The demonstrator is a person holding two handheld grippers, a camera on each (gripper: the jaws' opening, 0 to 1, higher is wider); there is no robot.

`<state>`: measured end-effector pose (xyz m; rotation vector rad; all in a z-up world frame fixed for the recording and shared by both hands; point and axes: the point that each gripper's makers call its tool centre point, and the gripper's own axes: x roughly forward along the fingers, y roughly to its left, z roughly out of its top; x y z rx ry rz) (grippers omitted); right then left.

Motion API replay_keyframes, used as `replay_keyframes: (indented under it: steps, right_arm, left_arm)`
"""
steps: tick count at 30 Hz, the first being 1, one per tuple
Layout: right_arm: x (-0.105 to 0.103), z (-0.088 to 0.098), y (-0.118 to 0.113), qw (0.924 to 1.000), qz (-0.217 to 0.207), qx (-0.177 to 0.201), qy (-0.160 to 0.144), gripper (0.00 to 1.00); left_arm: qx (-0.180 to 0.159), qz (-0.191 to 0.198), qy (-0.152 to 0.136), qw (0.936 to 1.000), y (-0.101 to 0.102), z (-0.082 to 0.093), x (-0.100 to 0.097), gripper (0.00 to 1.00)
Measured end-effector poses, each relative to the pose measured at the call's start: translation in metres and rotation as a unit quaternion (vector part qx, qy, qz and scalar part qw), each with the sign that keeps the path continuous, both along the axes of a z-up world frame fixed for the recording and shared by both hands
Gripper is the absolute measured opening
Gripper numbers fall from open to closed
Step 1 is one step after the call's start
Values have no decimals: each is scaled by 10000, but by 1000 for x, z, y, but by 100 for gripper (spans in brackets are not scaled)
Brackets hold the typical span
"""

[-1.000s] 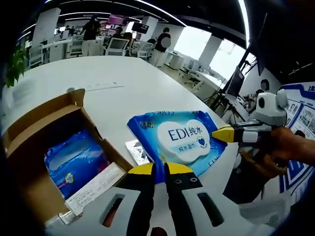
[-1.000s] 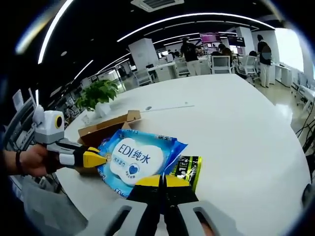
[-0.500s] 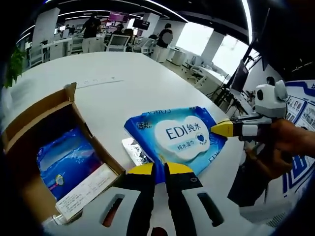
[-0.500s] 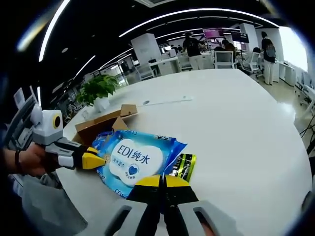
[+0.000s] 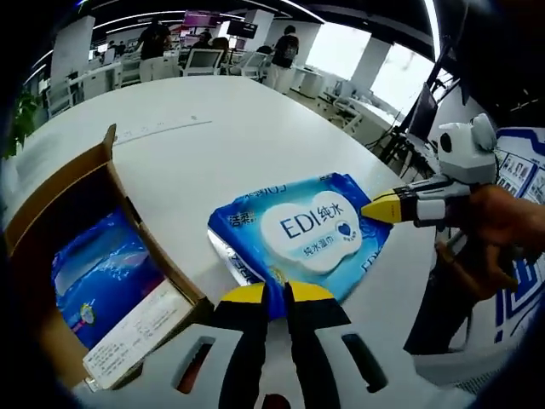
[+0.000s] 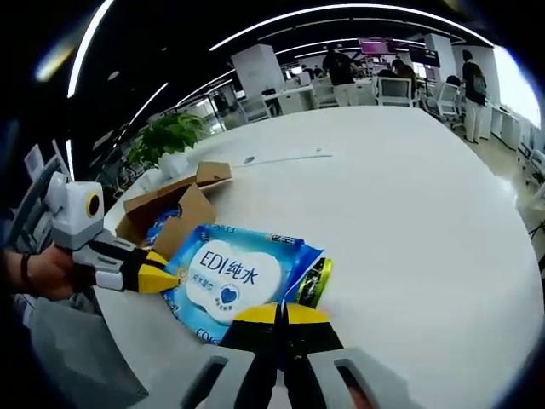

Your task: Operate the shoe box by opening the lid, removing the specified soft item, and placing it in the target area until the item is outside and the box remains undamaged.

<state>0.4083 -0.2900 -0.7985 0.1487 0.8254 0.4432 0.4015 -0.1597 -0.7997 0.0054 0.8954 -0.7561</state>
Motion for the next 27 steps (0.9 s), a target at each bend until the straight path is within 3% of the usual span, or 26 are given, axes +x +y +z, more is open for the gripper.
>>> replay_keyframes:
  steps: [8,14,27]
  right_arm:
    - [4,-14,4,9999,76,-43,100,0]
    - [8,-21,2,9998,69,-142,95,0]
    - [10,-19,-7,9996,-124,-270,1,1]
  left_arm:
    - [203,119,83,9997,4,-15,2,6]
    - [167,273,195,9993,3,-25,2,7]
    - [325,209,-49,9992,9,-22,4,10]
